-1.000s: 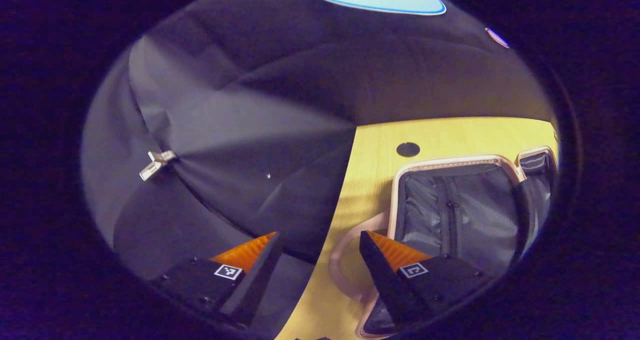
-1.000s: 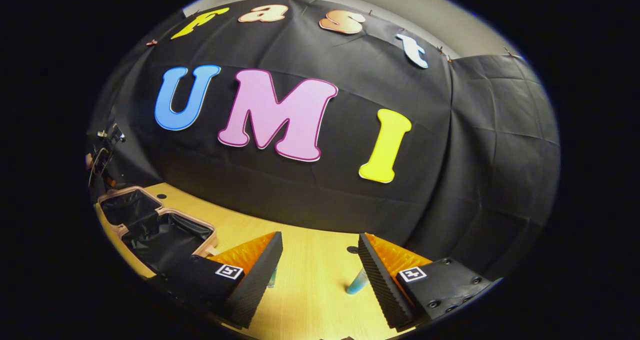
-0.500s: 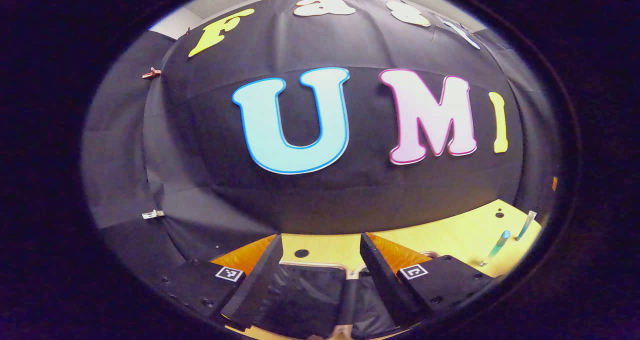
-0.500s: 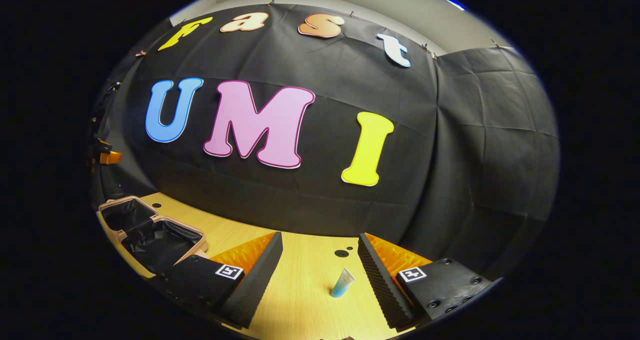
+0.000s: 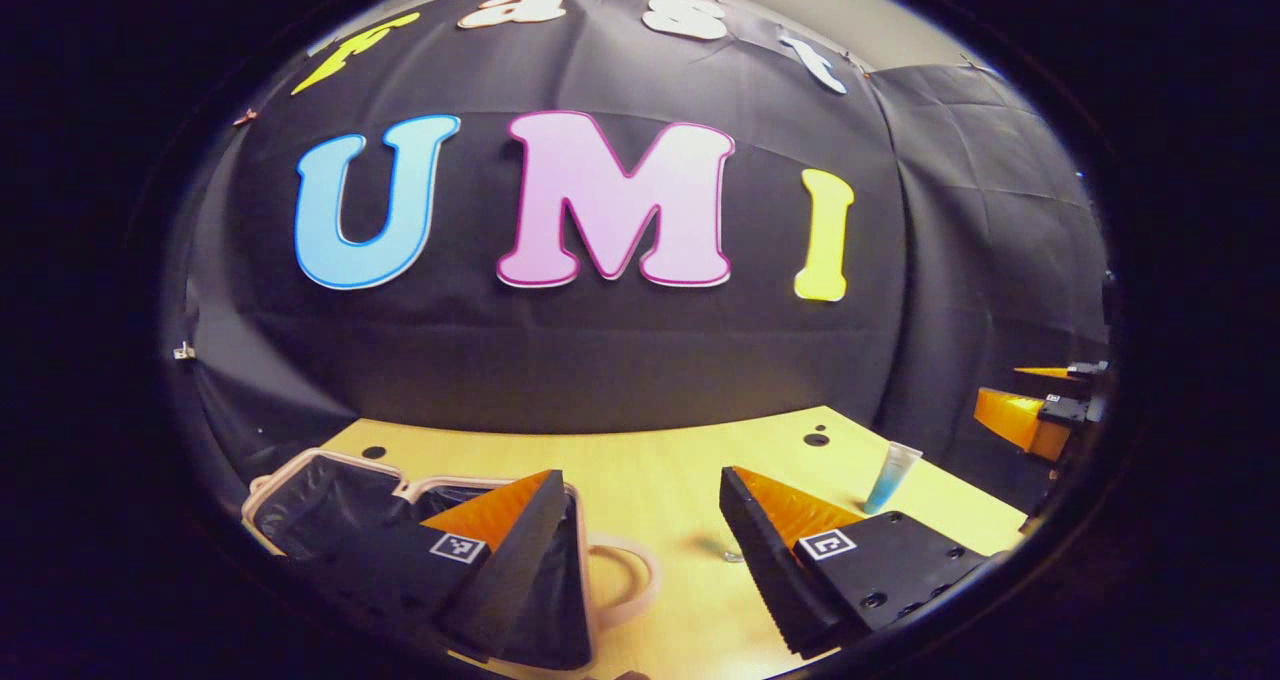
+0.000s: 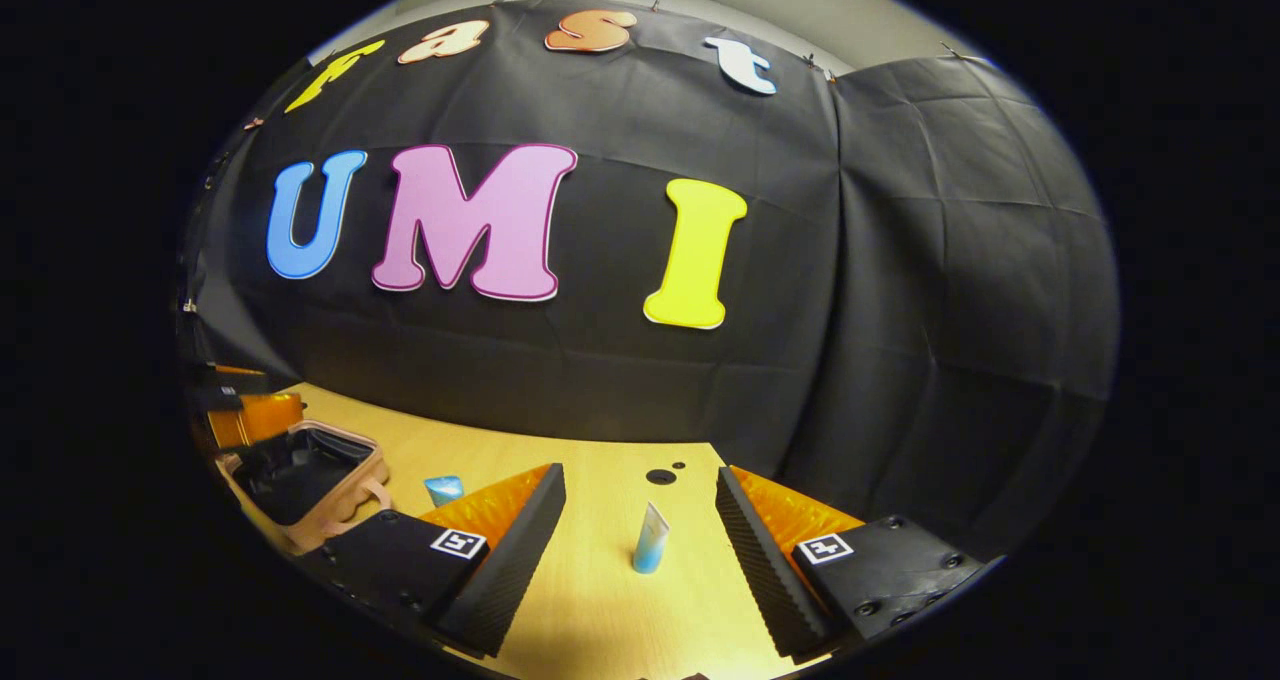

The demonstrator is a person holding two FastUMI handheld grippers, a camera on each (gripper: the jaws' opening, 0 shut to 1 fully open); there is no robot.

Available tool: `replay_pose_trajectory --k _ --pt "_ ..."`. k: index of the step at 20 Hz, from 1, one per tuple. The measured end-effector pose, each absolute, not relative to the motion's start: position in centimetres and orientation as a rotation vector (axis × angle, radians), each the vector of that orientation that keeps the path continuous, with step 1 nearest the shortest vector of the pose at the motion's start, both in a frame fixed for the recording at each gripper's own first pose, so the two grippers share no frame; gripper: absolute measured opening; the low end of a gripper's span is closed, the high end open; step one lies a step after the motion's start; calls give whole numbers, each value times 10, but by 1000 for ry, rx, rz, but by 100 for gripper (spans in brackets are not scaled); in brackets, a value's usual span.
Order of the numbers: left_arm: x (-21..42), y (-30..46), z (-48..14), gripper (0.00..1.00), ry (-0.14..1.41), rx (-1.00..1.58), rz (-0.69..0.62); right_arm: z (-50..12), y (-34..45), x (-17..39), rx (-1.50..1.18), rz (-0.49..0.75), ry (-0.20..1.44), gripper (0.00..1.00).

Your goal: First open the suitcase, pack the skin care products into it, and then close the suitcase.

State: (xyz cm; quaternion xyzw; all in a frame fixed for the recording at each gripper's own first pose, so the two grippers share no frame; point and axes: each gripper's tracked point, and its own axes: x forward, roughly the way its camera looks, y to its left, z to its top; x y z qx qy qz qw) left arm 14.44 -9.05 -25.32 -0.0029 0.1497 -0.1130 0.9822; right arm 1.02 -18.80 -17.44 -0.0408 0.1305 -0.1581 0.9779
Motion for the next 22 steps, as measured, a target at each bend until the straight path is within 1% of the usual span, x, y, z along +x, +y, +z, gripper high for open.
replay_pose_trajectory --k 3,6,10,15,17,19,20,22 --pt "147 -142 -300 98 365 -14 -306 -194 -201 9 -77 -323 280 96" --pt "159 -171 -343 98 421 4 -357 -214 -209 11 -72 -319 298 96" --pt "194 -190 -394 98 494 17 -329 -246 -207 14 0 -280 337 97" --pt "218 -208 -425 98 526 50 -342 -306 -204 20 32 -246 453 97" --pt "224 -213 -431 95 530 55 -342 -323 -206 27 29 -244 482 97" --pt "225 -217 -436 86 544 46 -340 -337 -211 36 37 -251 502 97" --pt "225 -217 -440 75 552 48 -337 -342 -212 41 48 -253 507 97" --pt "226 -212 -444 64 559 64 -320 -352 -217 50 60 -264 511 97"
